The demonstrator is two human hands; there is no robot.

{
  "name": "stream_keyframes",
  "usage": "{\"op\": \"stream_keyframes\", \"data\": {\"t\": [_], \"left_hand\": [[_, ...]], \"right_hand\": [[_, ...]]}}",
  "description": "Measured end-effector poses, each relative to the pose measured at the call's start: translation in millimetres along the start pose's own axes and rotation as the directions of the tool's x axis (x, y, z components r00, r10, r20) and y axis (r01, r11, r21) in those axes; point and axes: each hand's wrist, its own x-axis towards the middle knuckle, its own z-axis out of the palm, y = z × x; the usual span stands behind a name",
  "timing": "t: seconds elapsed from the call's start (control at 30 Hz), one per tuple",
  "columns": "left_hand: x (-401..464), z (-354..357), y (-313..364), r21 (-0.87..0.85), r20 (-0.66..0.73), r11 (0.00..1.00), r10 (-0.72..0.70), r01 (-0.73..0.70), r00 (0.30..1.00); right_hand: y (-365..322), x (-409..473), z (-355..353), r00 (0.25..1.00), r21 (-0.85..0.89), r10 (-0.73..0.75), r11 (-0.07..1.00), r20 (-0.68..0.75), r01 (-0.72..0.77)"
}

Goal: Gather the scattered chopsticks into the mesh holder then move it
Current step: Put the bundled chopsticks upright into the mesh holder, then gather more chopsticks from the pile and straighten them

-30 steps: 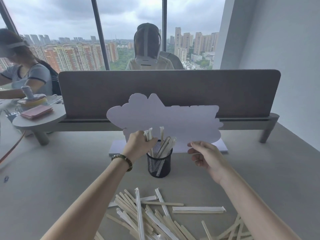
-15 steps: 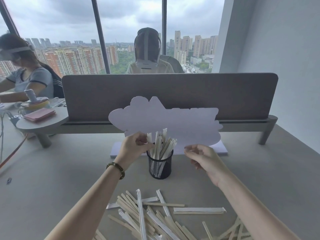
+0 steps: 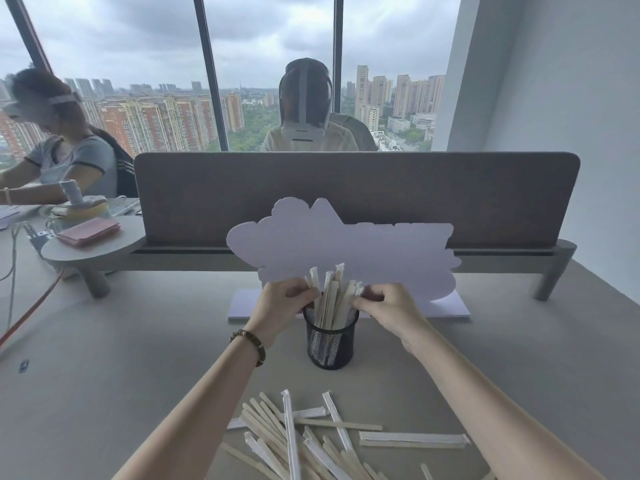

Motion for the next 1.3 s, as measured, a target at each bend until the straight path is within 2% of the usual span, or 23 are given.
{"op": "stream_keyframes", "data": {"t": [0.23,0.4,0.5,0.57,0.63,0.8,0.9,1.0,1.1,1.17,1.2,1.23,1.3], "left_hand": [[-1.6,2.9,6.7,-0.042,0.038,0.999,-0.03,0.032,0.999],[-11.9,-2.1,17.1,-0.088,0.135,0.996,0.032,-0.02,0.99],[-18.0,-3.3,21.2,-0.005,0.205,0.998,0.067,-0.067,0.976],[-17.8,-0.7,20.6,0.175,0.181,0.978,0.082,-0.114,0.98],[-16.5,0.9,18.2,0.27,0.159,0.956,0.077,-0.118,0.984],[-25.1,-2.6,18.4,0.113,0.087,0.994,-0.005,-0.004,0.996],[-35.6,-6.0,13.9,0.106,0.011,0.994,-0.03,0.029,0.999],[-53.2,-14.8,7.1,0.097,-0.018,0.994,-0.055,0.056,0.998],[-80.6,-26.0,0.2,0.122,0.011,0.991,-0.063,0.062,0.998],[-105.4,-30.8,2.2,0.209,0.212,0.978,-0.07,0.024,0.975],[-117.3,-32.1,4.8,0.315,0.349,0.949,-0.094,-0.022,0.932],[-127.5,-31.8,6.7,0.455,0.472,0.883,-0.132,-0.113,0.872],[-142.4,-27.8,7.8,0.653,0.619,0.686,-0.241,-0.32,0.747]], "right_hand": [[-9.6,9.1,-1.2,0.996,0.003,-0.086,0.996,-0.015,0.086],[-5.5,7.4,3.3,0.998,0.045,-0.041,0.998,-0.041,0.043],[-6.0,1.7,1.4,1.0,0.057,-0.007,0.998,-0.017,0.008],[-7.7,-2.9,1.5,0.999,0.08,0.009,0.997,0.031,-0.012],[-8.5,-7.1,0.9,0.999,0.1,0.016,0.995,0.042,-0.02],[-2.4,-24.2,-16.6,0.996,0.186,0.079,0.979,0.031,-0.083],[0.5,-48.2,-29.4,0.994,0.193,0.091,0.976,0.062,-0.102],[-0.1,-83.2,-46.6,0.983,0.023,0.053,0.998,0.173,-0.058],[1.8,-123.1,-66.9,0.91,-0.359,0.092,0.931,0.404,0.065],[7.6,-147.9,-75.4,0.848,-0.571,0.193,0.807,0.494,0.149],[12.4,-157.8,-78.1,0.822,-0.635,0.241,0.752,0.516,0.178],[17.1,-167.6,-80.1,0.798,-0.681,0.287,0.705,0.53,0.199],[27.5,-184.4,-81.1,0.762,-0.749,0.36,0.618,0.538,0.237]]}}
